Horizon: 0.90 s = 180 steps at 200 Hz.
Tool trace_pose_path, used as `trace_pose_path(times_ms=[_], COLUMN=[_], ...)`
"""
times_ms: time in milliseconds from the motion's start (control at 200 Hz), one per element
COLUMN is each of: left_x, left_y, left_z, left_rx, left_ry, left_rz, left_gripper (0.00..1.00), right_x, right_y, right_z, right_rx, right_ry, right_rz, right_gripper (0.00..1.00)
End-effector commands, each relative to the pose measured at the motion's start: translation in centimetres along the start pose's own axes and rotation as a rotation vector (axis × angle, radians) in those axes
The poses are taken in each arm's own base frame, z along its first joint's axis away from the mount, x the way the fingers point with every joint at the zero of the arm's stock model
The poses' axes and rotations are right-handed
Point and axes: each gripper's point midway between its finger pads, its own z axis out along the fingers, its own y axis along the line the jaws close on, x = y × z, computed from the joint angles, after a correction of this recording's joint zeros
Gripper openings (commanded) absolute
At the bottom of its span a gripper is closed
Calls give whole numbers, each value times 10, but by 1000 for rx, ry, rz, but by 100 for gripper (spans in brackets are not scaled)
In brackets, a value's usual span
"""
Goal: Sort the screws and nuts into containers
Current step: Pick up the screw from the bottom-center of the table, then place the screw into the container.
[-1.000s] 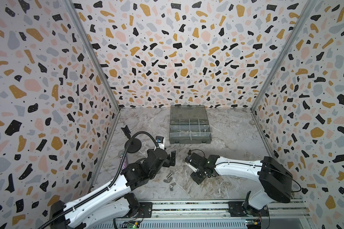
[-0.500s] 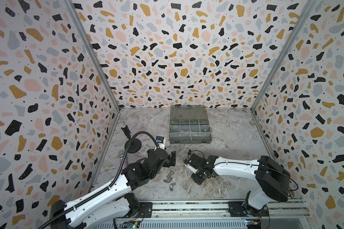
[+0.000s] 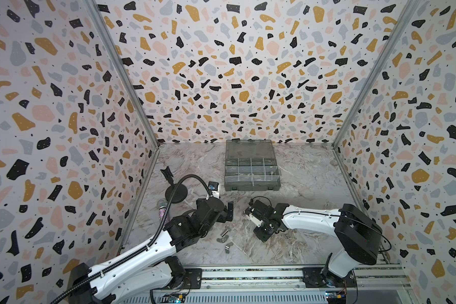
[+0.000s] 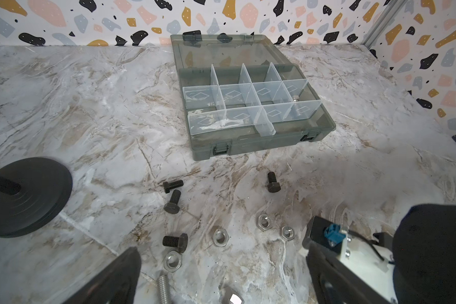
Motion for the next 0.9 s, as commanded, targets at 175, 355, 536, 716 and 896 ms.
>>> trace_pose_path(times_ms=[175, 355, 536, 716, 896], left_x=[-43, -61, -75, -84, -88], left_y=[-9, -15, -26, -35, -40], left_z=[5, 17, 30, 44, 57], left_rx=[-36, -18, 16, 29, 35], left_ry=[-47, -41, -33, -20, -6], left_rz=[24, 9, 14, 24, 32], left_gripper=[99, 99, 100, 99, 99], right_x=[-81, -133, -174, -200, -210], right_y=[-62, -119, -166, -203, -241], right_z=[-75, -117, -129, -115, -100], right_rx=[15, 60, 81, 83, 92], right_ry=[-274, -413, -471, -465, -459], right_rz=[201, 306, 367, 415, 469], right_gripper=[9, 10, 10, 10, 10])
